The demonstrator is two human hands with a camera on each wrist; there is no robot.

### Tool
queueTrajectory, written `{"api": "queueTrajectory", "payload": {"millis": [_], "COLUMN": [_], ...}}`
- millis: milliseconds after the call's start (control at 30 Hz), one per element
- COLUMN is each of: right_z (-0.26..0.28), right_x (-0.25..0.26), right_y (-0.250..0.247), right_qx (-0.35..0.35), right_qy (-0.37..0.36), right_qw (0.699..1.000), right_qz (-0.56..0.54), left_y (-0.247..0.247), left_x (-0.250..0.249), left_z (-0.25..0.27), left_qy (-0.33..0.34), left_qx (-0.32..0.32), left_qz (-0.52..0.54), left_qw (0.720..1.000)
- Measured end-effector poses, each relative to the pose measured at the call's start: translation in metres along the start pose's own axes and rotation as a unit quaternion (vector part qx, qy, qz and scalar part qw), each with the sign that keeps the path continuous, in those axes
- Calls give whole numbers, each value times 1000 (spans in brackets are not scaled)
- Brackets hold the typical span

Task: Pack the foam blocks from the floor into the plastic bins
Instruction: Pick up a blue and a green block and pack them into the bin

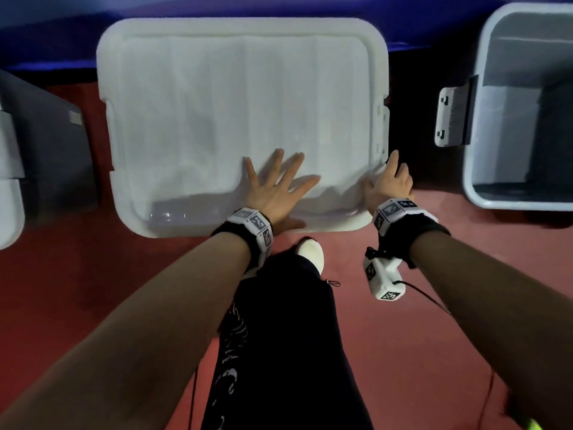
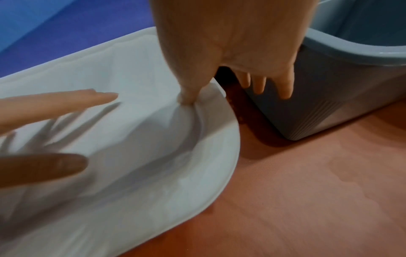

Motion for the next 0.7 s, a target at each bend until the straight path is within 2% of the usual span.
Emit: {"api": "queueTrajectory", "payload": {"millis": [100,167,233,333,400,467,533,700], "right_z": [-21,-28,-29,-43,-53,-62,-67,-54], "right_x": [-11,-16,-18,-19,-11,-5,-2,-6], "right_y": [9,13,16,18,22,26,25,5], "right_qx": [106,147,174,167,198,236,230,108], "right_qy": [25,27,12,22,49,60,53,46], "right_qw": [993,985,979,964,939,922,932,955], "right_qz": [-51,-82,-110,-205,-278,-301,-275,-273], "left_y": [-11,-17,-16,-12,-10,-6,-5,-11], "left_x": [-8,-12,-14,-16,-15,-16,-15,-19], "left_z": [-29,-49,-62,-69,-67,-70,-70,-68], "left_qy": [-51,-80,-100,-115,-121,-122,-124,-125], "left_qx": [-31,-18,14,36,49,62,69,73], "left_qz": [12,32,49,41,47,54,53,34], "left_qw": [998,996,994,992,990,989,988,989]}}
Point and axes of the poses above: each hand's wrist, its own z-axis away from the middle knuckle, its own y-axis out of the palm, x = y × z, the point moved 7 cm from there along -z, towards the middle knuckle, and after that the axes turned 10 degrees about -x, right-handed, at the moved point
